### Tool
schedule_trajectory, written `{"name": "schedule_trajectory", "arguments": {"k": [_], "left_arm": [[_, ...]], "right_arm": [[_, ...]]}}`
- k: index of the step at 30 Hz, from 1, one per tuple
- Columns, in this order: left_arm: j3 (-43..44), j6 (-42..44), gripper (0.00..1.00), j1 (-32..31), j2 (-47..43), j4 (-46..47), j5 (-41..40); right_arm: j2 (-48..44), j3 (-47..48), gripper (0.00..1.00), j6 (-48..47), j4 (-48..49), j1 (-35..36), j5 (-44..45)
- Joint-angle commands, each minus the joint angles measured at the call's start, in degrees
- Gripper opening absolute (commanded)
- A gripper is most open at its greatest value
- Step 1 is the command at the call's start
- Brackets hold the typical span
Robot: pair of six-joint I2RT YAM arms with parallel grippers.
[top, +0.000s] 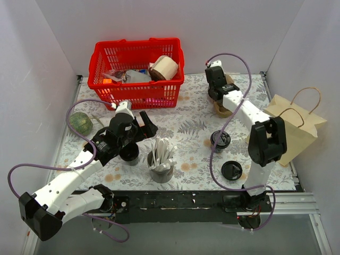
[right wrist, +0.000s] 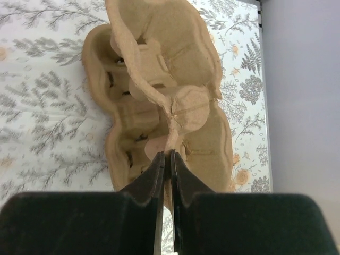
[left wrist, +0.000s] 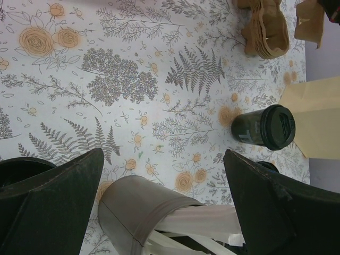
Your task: Pack the takeout coffee
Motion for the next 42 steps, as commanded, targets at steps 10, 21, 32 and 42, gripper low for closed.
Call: {"name": "schedule_trajectory", "arguments": {"k": [10,21,32,42], "left_arm": [[0.08,-0.48,0.98,0.41,-3.67,0.82,3.18],[0.0,-2.06,0.98,0.41,-6.49,0.47,4.94],[-0.97,-3.74,0.98,0.41,-8.59,-1.2,4.24],[-0.79,-3.56,0.98,0.41,-7.54,-1.11,3.98]], "right_arm": [[-35.53,-38.74,0.01,-19.36,24.93,4.22,-34.67],[-39.68,-47.55,0.01,-28.06,28.7,10.54,-42.77],[-27.91,-47.55,0.02,-29.91,30.81,19.41,-37.97],[-29.73,-50.37,0.62,-21.4,30.73,23.64,-32.85]]}}
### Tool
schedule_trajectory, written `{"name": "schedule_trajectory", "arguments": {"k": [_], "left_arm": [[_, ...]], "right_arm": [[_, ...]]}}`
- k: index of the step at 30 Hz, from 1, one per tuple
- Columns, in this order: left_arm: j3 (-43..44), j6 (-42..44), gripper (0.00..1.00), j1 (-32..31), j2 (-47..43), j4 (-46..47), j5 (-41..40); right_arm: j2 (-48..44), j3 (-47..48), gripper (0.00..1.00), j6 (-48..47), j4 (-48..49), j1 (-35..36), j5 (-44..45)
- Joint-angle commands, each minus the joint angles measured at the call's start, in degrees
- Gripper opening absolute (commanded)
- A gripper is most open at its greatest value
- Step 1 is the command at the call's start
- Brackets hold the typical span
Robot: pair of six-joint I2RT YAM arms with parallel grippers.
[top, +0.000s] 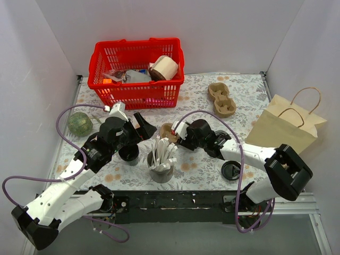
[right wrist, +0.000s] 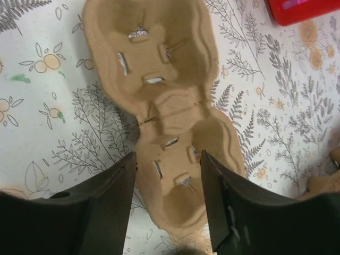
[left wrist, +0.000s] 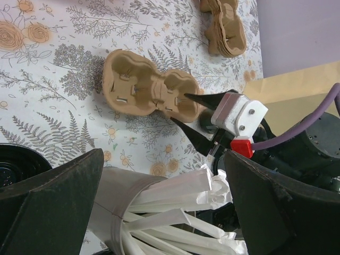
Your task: Pack the takeout coffee
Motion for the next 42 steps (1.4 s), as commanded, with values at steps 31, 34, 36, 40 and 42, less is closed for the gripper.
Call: {"name": "schedule_trajectory", "arguments": {"k": [31,34,36,40,42], "left_arm": [[1.64,2.29,0.98,0.26,1.14,0.8,4.63],[1.73,2.38,0.98,0.17,1.49,0.71,4.9],[1.9,2.55,0.98,0.17,1.76,0.88,4.81],[2.25,2.99,0.98,0.17,2.2,0.97,4.81],[2.43,3.08,0.98,0.17,2.29,1.06,4.9]], "right_arm": [[-3.85,48.22,0.96,46.61,-57.44,-38.1,42.48],[-1.82,48.84,0.95,47.57,-58.86,-40.83,43.71],[-1.91,47.53,0.91,46.88,-56.94,-42.5,42.41],[-1.12,45.15,0.76,42.22,-51.93,-44.17,32.3],[0.46,45.58,0.56,41.6,-51.48,-44.17,29.31]]}}
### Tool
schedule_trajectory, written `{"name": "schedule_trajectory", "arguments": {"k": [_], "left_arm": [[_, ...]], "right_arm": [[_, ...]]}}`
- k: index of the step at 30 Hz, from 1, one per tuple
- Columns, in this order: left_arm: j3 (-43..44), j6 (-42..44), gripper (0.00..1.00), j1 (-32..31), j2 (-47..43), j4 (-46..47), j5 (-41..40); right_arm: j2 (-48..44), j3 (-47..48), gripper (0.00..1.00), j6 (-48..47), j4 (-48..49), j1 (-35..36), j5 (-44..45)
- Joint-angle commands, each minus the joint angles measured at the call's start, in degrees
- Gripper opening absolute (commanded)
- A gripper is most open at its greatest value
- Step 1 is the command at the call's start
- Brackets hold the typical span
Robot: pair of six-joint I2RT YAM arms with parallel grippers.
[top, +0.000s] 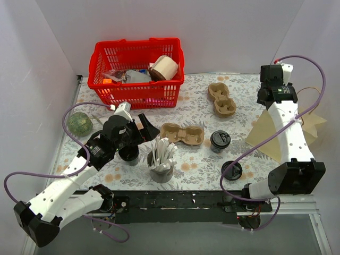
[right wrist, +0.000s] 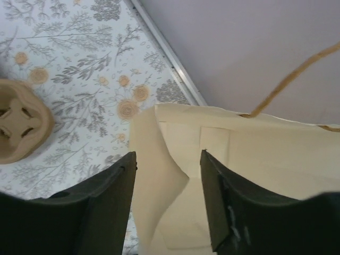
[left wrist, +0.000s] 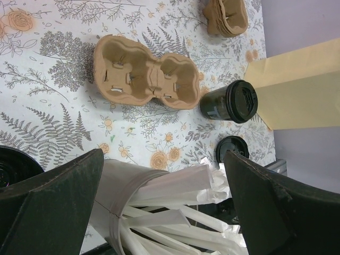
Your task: Pack the takeout coffee
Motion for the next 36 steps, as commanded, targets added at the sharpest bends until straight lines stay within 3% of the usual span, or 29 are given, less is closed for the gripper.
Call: {"name": "schedule_trajectory", "arguments": {"k": [1,2,3,6,10,12,22,25,27,32,36], "left_arm": [[2.39,1.27,0.98,0.25,-0.07,0.62,0.62],[2.39,1.27,0.98,0.26,-0.16,0.54,0.35],[2.39,1.18,0.98,0.26,-0.16,0.53,0.18],[3.09,1.26,0.98,0.26,-0.43,0.53,-0.26],[4.32,1.44,0.98,0.25,-0.43,0.53,-0.79],[4.85,1.79,0.98,0.26,-0.43,0.88,-0.27],[11.35,3.98,0.98,0.25,3.7,2.9,4.63],[14.41,4.69,0.98,0.17,4.84,2.73,5.45],[15.83,5.22,0.98,0.26,4.93,2.47,5.54],[18.56,6.01,0.98,0.17,4.93,1.86,3.26],[19.53,6.1,0.98,0.26,5.55,0.19,1.16]], "right_arm": [[1.69,0.76,0.49,-3.25,3.77,-0.26,-7.65],[2.13,1.19,0.4,-3.43,3.86,-0.26,-10.1],[2.04,1.46,0.22,-3.6,3.95,-0.26,-11.17],[0.38,1.9,0.02,-5.54,4.91,-0.26,-14.87],[-3.39,1.82,0.01,-10.97,8.06,0.26,-19.08],[-4.19,0.77,0.01,-19.11,10.09,1.4,-19.97],[-5.44,0.22,0.01,-51.2,23.81,22.13,-8.9],[-3.24,1.81,0.01,-55.62,27.14,24.87,-7.14],[-2.7,3.39,0.01,-56.42,29.16,25.4,-8.8],[-5.16,0.68,0.01,-59.76,34.96,28.56,-25.66],[-5.6,0.14,0.01,-62.04,39.1,31.64,-28.76]]}}
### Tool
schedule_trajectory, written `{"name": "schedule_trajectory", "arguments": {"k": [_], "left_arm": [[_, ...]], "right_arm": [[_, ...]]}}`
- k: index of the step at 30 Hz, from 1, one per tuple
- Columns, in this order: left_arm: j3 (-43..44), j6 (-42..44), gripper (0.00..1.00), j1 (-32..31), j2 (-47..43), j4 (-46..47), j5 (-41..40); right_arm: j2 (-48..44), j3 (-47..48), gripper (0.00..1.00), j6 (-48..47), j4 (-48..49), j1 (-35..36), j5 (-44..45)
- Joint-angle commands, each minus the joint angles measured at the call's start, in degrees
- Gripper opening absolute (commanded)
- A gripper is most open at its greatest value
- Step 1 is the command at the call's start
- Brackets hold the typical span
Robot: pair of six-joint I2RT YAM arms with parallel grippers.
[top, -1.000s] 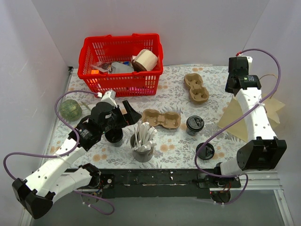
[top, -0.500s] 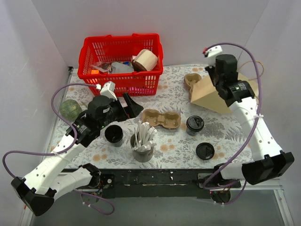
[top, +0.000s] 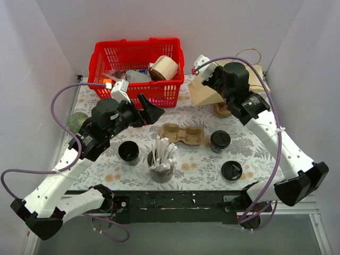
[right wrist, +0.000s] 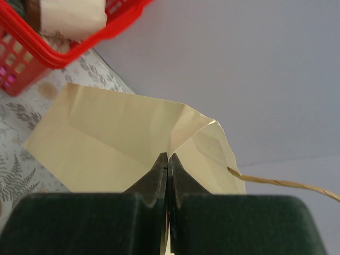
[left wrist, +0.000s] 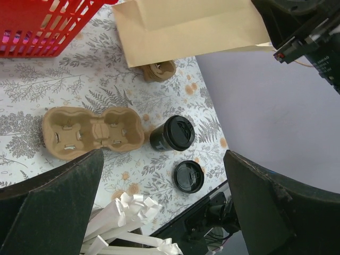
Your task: Pack the takeout coffee
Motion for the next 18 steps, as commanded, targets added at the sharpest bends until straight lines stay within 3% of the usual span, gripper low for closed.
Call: {"name": "schedule_trajectory", "arguments": {"k": [1,6,12,18], "left_arm": [[2.21,1.25,0.98,0.26,0.02,-1.91,-2.88],[2.74,0.98,0.98,0.26,-0.42,-2.7,-4.11],[4.85,1.86,0.98,0.26,0.8,-4.11,-7.01],[11.61,3.0,0.98,0.25,7.39,-6.13,-13.42]], "right_arm": [[-1.91,1.1,0.01,-5.33,9.81,4.1,-6.27],[-1.03,4.45,0.01,-5.78,5.08,6.3,-6.69],[-3.75,-1.43,0.01,-6.21,1.38,9.47,-19.86],[-2.61,-3.2,0.01,-3.4,1.91,13.69,-19.62]]}}
